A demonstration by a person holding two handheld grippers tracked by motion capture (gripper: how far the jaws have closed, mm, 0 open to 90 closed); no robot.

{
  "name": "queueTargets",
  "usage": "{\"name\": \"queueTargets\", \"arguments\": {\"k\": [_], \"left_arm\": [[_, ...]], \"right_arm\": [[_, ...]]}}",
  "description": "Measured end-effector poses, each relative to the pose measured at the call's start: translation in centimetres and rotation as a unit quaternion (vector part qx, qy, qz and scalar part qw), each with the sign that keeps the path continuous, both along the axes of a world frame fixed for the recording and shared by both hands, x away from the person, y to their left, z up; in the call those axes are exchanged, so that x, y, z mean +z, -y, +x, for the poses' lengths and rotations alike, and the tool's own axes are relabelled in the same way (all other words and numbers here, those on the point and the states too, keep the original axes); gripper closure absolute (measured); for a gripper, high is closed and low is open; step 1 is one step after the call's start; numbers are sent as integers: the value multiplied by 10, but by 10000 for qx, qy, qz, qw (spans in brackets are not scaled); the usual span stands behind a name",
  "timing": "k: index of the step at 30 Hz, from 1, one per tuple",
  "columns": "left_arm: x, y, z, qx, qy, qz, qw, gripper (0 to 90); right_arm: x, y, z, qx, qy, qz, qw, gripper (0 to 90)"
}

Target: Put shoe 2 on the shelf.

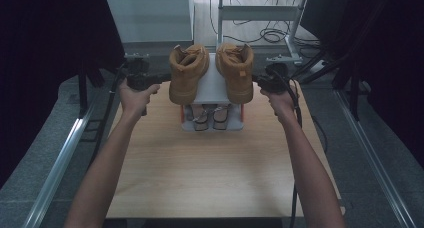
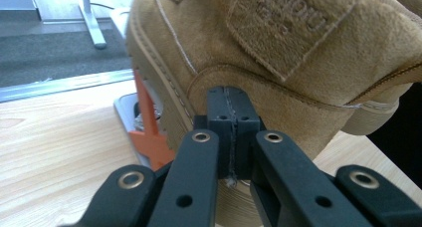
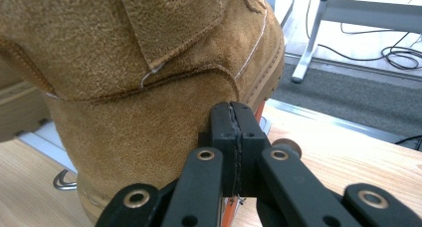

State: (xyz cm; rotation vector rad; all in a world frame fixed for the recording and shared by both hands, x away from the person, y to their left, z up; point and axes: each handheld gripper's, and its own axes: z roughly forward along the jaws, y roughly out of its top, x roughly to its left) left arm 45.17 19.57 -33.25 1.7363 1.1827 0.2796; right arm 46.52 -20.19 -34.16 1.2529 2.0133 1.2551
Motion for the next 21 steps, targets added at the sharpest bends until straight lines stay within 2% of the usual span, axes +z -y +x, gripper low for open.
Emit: {"name": "queueTargets", "arguments": {"k": [8, 11, 14, 17, 18, 21], "left_arm": [[-3, 22, 5, -93, 29, -140, 9999, 900], [-3, 25, 7, -127, 21, -166, 9998, 900], [-3, 22, 9, -105, 38, -133, 9998, 900], [-6, 19, 14, 14, 25, 48, 10000, 900], [-8, 20, 18, 44, -5, 26, 10000, 900], [-12, 22, 23, 75, -65, 28, 9999, 900]], "right_arm": [[-2, -7, 1, 12, 24, 107, 9999, 900], [-2, -12, 2, 63, 31, 102, 9999, 900], [-3, -17, 3, 128, 56, 66, 9999, 899], [-4, -14, 7, 75, 48, 75, 9999, 899], [-7, -13, 13, -37, 26, -14, 10000, 899], [-11, -15, 21, -148, -17, -62, 9999, 898]]}}
